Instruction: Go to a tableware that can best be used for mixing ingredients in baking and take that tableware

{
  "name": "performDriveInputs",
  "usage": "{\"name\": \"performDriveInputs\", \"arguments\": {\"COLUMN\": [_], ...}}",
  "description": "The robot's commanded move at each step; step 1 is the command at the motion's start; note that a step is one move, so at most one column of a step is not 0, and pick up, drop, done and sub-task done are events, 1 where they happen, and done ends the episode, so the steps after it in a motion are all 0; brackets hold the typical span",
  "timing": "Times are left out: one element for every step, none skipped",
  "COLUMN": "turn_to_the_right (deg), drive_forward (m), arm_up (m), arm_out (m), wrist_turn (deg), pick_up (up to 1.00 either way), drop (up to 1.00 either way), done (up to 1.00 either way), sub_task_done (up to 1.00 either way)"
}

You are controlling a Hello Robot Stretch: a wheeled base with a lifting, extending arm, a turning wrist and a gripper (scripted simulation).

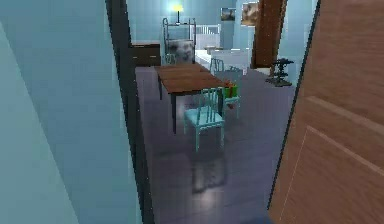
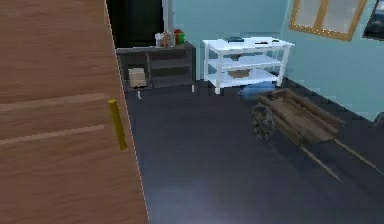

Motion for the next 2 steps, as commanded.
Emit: {"name": "performDriveInputs", "arguments": {"turn_to_the_right": [45.0, 27.0], "drive_forward": [0.0, 0.0], "arm_up": [0.0, 0.0], "arm_out": [0.0, 0.0], "wrist_turn": [0.0, 0.0], "pick_up": [0.0, 0.0], "drop": [0.0, 0.0], "done": [0.0, 0.0], "sub_task_done": [0.0, 0.0]}}
